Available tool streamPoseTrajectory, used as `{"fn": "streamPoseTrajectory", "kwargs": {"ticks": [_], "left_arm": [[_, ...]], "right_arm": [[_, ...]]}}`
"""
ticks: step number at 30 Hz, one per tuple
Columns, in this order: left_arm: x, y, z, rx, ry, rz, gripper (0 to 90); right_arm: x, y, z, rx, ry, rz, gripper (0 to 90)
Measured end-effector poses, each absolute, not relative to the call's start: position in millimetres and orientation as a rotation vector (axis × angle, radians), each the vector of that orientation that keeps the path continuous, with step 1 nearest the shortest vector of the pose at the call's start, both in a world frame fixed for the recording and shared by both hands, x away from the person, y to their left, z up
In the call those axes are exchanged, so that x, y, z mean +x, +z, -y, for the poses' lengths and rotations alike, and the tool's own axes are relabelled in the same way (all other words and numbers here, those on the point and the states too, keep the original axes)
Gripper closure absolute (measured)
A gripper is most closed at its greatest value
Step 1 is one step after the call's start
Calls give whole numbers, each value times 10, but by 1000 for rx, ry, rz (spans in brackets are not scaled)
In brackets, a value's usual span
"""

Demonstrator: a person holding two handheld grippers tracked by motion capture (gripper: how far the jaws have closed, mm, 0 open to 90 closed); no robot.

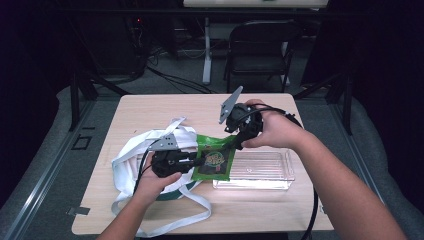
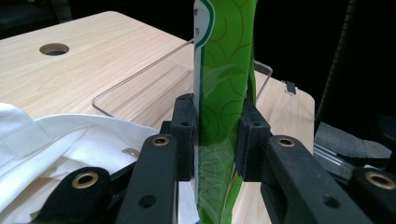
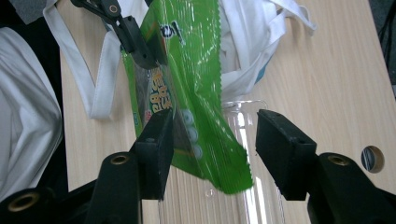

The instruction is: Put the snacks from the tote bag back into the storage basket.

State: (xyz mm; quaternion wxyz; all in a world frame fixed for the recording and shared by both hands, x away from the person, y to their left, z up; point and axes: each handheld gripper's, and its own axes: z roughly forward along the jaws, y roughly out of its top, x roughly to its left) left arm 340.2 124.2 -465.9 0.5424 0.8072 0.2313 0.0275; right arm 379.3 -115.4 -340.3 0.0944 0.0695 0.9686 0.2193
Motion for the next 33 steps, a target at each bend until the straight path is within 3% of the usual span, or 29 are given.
{"fn": "streamPoseTrajectory", "kwargs": {"ticks": [21, 33], "left_arm": [[3372, -4666, -1186, 1922, 64, -518, 730], [3371, -4674, -1179, 1921, 62, -516, 731]], "right_arm": [[3798, -3643, 881, 118, 578, -2974, 477], [3798, -3608, 883, 115, 591, -2991, 593]]}}
